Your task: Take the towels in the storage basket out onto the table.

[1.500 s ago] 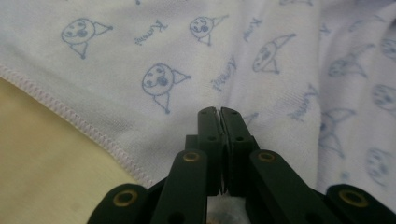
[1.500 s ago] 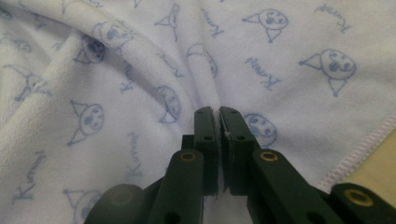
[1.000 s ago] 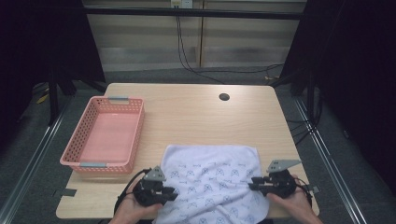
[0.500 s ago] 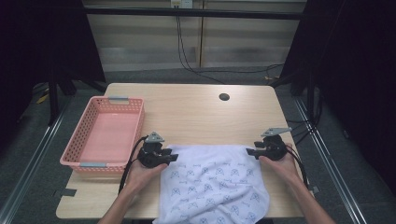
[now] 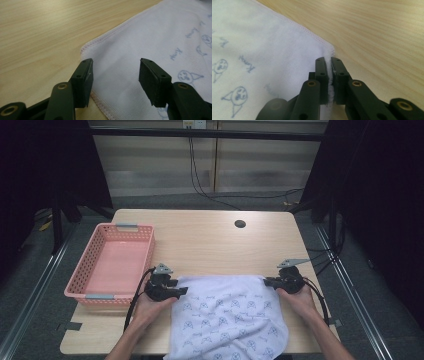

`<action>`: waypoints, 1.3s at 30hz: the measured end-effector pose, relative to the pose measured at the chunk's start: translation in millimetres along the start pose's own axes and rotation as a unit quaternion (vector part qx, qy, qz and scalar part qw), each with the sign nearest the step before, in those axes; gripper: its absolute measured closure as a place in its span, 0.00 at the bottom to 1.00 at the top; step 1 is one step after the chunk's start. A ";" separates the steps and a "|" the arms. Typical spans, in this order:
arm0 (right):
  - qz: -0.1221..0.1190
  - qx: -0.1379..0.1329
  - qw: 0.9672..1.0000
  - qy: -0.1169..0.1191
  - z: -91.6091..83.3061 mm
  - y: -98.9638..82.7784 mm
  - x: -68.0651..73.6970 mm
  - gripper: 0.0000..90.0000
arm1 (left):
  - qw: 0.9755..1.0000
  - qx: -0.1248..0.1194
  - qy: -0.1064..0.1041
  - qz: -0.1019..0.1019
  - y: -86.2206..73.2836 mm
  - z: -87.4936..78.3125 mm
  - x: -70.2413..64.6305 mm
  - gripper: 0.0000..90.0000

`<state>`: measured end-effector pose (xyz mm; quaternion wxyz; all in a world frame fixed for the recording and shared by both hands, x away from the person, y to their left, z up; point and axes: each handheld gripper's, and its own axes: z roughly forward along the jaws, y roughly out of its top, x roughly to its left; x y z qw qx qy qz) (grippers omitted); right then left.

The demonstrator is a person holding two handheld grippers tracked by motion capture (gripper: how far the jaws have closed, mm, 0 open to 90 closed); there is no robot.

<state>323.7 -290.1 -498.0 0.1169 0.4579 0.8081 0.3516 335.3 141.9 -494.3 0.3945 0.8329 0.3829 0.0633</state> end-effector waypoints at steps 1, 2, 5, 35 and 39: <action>0.005 -0.002 1.000 0.003 -0.8 0.1 -0.7 0.95 | 1.000 -0.001 0.000 -0.001 0.4 0.6 -1.0 0.49; 0.008 -0.004 1.000 0.002 -2.3 0.4 -1.1 0.95 | 1.000 -0.001 0.003 0.000 0.4 0.8 -2.0 0.48; 0.007 -0.011 1.000 0.003 -5.9 0.1 -2.4 0.95 | 1.000 -0.005 0.007 -0.001 0.4 -1.9 -2.6 0.47; 0.036 -0.144 0.988 0.048 -64.1 47.2 -22.3 0.95 | 0.992 -0.115 -0.044 0.002 77.7 -37.9 9.2 0.97; 0.031 -0.165 0.985 0.040 -73.7 67.5 -27.2 0.95 | 0.989 -0.141 -0.038 0.001 97.1 -50.5 18.3 0.97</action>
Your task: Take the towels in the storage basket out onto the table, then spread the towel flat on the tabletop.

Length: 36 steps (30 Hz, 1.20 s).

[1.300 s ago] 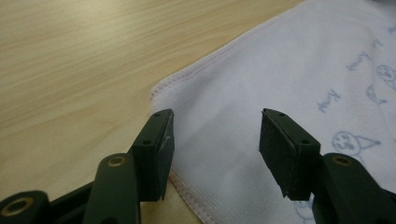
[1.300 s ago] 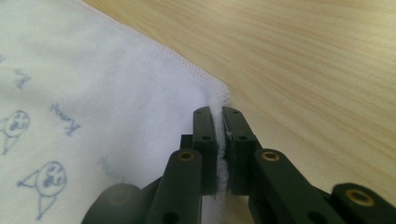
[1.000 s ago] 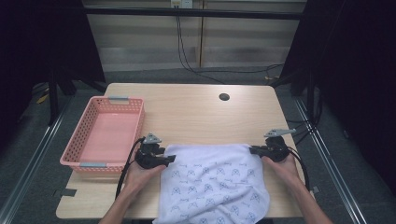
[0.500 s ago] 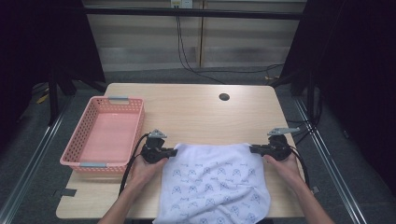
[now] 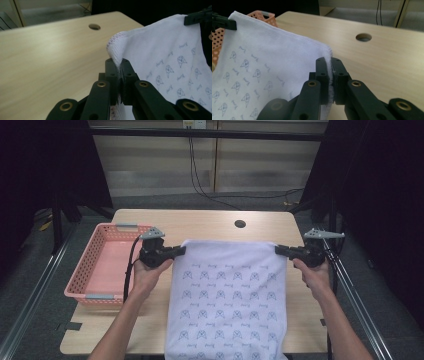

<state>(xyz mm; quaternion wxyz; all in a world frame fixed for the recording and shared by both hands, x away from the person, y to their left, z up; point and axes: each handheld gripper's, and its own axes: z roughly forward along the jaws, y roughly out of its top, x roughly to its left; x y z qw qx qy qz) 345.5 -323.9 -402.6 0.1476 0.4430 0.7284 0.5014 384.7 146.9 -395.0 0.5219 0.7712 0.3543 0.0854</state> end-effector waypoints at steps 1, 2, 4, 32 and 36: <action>-0.002 -0.005 1.000 -0.003 -0.9 6.1 -0.8 0.95 | 1.000 -0.005 0.003 -0.003 5.4 -2.0 1.8 0.97; -0.004 -0.009 1.000 -0.005 -1.8 12.4 -1.4 0.95 | 1.000 -0.011 0.004 -0.001 10.6 -3.7 3.4 0.97; -0.007 -0.020 1.000 -0.007 -4.0 24.5 -3.6 0.95 | 1.000 -0.017 0.006 0.004 19.8 -5.9 5.6 0.97; -0.012 -0.043 0.999 0.006 -15.9 68.3 -3.4 0.96 | 0.999 -0.047 -0.015 0.018 37.1 -14.5 7.5 0.97; -0.030 -0.026 0.999 0.022 -34.8 40.1 18.5 0.96 | 0.999 -0.034 -0.032 0.023 7.5 -28.6 -11.7 0.97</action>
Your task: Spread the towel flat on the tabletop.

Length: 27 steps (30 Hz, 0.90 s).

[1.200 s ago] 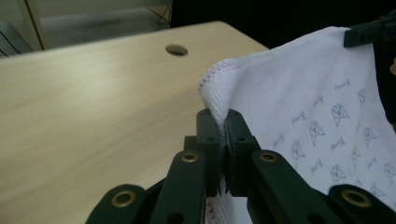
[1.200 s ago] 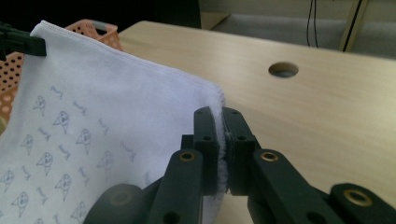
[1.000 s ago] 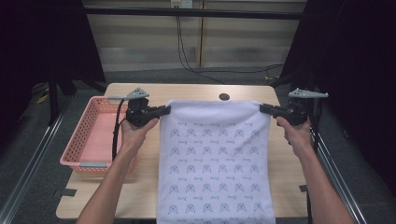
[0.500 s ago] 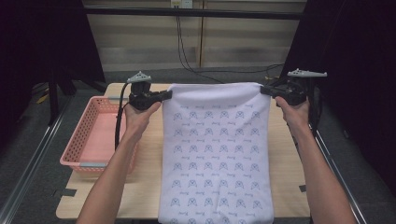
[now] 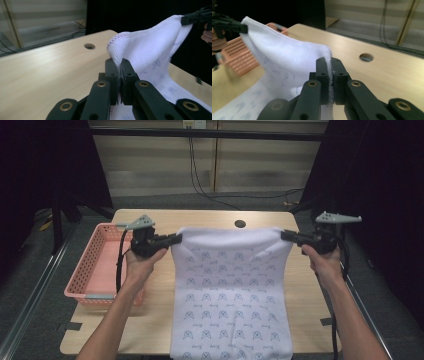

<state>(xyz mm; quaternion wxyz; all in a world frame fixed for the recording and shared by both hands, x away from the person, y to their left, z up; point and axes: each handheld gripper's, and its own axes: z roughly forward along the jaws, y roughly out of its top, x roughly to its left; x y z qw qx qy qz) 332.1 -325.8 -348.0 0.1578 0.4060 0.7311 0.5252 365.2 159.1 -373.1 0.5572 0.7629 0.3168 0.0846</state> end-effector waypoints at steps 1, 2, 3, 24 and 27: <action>0.000 0.005 1.000 0.003 -4.7 -7.5 5.5 0.96 | 1.000 0.003 -0.004 0.002 -6.5 -3.4 -5.7 0.97; 0.000 0.009 1.000 0.005 -8.5 -15.1 10.3 0.96 | 1.000 0.007 -0.012 0.004 -13.4 -6.8 -10.3 0.97; 0.001 0.014 1.000 0.007 -12.3 -23.3 14.9 0.96 | 1.000 0.012 -0.012 0.003 -20.6 -9.6 -15.0 0.97; 0.022 0.193 0.979 0.067 -29.4 -170.1 72.0 0.96 | 0.982 0.185 -0.039 -0.009 -144.8 -28.8 -69.1 0.96; 0.017 0.215 0.974 0.063 -23.5 -173.9 71.6 0.96 | 0.977 0.209 -0.043 -0.016 -151.8 -22.9 -68.0 0.96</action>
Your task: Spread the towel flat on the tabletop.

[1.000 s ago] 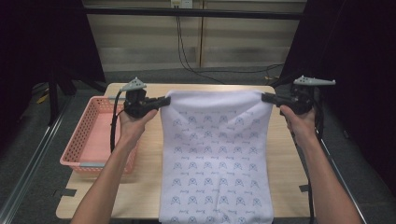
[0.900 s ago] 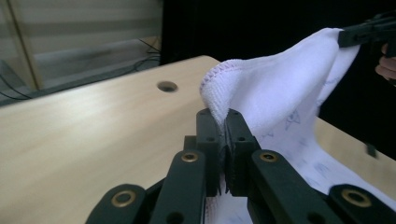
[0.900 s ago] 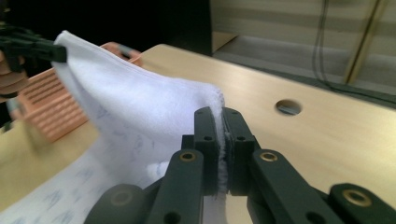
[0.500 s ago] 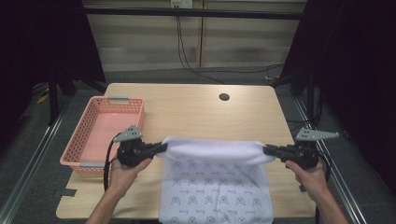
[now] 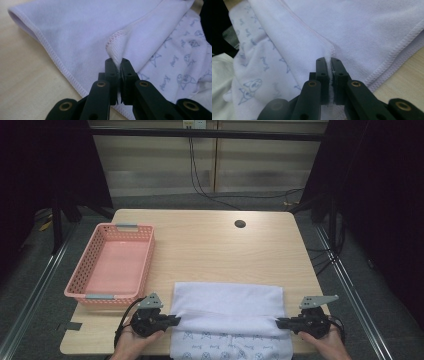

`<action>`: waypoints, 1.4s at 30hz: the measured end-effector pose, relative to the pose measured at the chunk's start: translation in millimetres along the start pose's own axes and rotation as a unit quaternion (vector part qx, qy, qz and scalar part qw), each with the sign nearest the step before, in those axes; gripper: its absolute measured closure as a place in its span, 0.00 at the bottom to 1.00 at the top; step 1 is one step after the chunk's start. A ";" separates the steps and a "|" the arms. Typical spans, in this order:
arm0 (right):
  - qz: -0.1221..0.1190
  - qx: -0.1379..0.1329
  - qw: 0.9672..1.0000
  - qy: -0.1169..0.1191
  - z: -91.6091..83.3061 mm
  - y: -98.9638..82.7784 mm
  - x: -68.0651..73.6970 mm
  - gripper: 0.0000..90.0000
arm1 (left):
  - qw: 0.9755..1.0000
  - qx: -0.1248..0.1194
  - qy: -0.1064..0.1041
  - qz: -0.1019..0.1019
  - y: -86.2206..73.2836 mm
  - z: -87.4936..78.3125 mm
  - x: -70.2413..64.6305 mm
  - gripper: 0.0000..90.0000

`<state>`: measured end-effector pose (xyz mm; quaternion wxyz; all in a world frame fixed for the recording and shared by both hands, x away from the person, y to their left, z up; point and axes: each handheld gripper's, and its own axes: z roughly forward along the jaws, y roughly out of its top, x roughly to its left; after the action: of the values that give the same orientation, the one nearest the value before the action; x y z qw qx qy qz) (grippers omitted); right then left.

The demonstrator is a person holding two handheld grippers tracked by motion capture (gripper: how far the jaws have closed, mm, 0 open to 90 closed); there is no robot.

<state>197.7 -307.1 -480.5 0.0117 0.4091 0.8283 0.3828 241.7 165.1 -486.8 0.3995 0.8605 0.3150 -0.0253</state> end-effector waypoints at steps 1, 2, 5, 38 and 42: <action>0.000 0.004 1.000 -0.002 1.7 0.5 -0.7 0.96 | 1.000 0.014 -0.003 0.001 -0.4 2.9 0.6 0.96; 0.001 0.010 1.000 -0.001 3.3 0.7 -1.8 0.96 | 1.000 0.019 -0.008 -0.001 -0.1 4.6 1.6 0.96; -0.006 0.038 0.999 -0.006 12.9 0.0 -4.0 0.96 | 1.000 0.026 -0.009 -0.007 0.5 9.3 3.2 0.96; 0.021 0.002 0.996 -0.082 49.1 72.4 -94.6 0.96 | 0.994 -0.005 0.104 -0.043 85.1 60.0 89.6 0.97; 0.024 -0.001 0.996 -0.089 55.2 81.2 -100.0 0.96 | 0.992 -0.003 0.114 -0.044 89.8 61.1 96.4 0.97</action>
<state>336.8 -311.1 -496.6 0.0764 0.4615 0.8131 0.3464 382.0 129.2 -496.4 0.3616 0.8421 0.3960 0.0567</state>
